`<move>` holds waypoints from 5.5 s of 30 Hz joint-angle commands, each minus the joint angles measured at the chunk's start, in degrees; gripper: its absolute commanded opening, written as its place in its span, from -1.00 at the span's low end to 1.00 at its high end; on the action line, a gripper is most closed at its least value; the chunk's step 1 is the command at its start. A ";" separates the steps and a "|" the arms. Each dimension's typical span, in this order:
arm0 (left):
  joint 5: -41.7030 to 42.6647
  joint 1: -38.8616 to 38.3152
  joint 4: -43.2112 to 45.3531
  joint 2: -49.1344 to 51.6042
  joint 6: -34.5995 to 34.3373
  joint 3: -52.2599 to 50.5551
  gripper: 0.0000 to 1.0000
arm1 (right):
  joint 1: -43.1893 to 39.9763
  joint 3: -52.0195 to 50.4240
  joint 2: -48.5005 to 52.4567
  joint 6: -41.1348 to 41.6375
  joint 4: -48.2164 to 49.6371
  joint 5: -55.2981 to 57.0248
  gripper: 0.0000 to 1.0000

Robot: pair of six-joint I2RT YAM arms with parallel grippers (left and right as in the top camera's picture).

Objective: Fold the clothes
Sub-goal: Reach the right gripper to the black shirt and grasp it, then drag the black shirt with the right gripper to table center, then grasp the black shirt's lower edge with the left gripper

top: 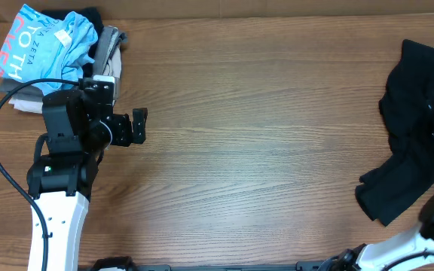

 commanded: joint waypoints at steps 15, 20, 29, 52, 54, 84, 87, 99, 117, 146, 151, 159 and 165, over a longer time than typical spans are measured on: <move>0.74 -0.35 0.52 4.55 -1.18 1.40 1.00 | -7.34 1.29 7.34 -1.66 2.38 -2.82 0.21; 0.74 -0.35 0.55 5.60 -1.20 1.40 1.00 | -7.34 1.29 7.34 -1.90 2.19 -2.78 -0.04; 0.72 -0.35 1.16 5.60 -1.16 1.40 1.00 | -6.58 1.18 7.34 -1.88 1.40 -2.89 -0.83; 4.74 -0.35 8.44 5.57 -1.16 1.97 0.82 | 6.93 14.97 -5.07 -9.49 -9.35 -16.57 -0.92; 4.72 -0.35 8.39 5.57 -1.16 3.17 0.78 | 10.29 16.63 -5.81 -10.16 -11.72 -16.59 -0.92; -10.99 2.78 5.55 5.57 -1.07 19.96 0.96 | 82.68 20.20 -7.21 -13.49 -20.96 -18.03 -0.68; -10.97 3.08 5.11 5.57 -1.09 19.96 0.96 | 85.70 20.20 -7.23 -13.53 -20.90 -18.01 -0.59; 2.36 3.02 0.85 5.40 -3.76 20.00 0.78 | 76.17 21.18 -9.57 -10.64 -24.96 -14.47 0.00; 5.55 -14.23 -34.40 21.79 -1.14 19.98 0.88 | 40.44 21.16 -15.10 -20.50 -41.03 -14.19 0.47; -11.37 -38.03 -28.92 46.75 -10.88 8.55 0.82 | 38.66 21.07 -14.93 -21.46 -40.28 -8.48 0.67; -10.32 -38.49 -27.52 46.75 -11.04 5.88 0.61 | 38.66 21.07 -14.93 -21.46 -40.09 -8.48 0.67; -8.50 -39.47 -26.16 46.75 -13.40 4.92 -0.24 | 38.66 21.07 -14.93 -21.46 -39.91 -8.48 0.67; -9.97 -39.23 -25.86 46.73 -13.38 5.40 -0.92 | 38.66 21.07 -14.93 -21.40 -39.91 -7.41 0.65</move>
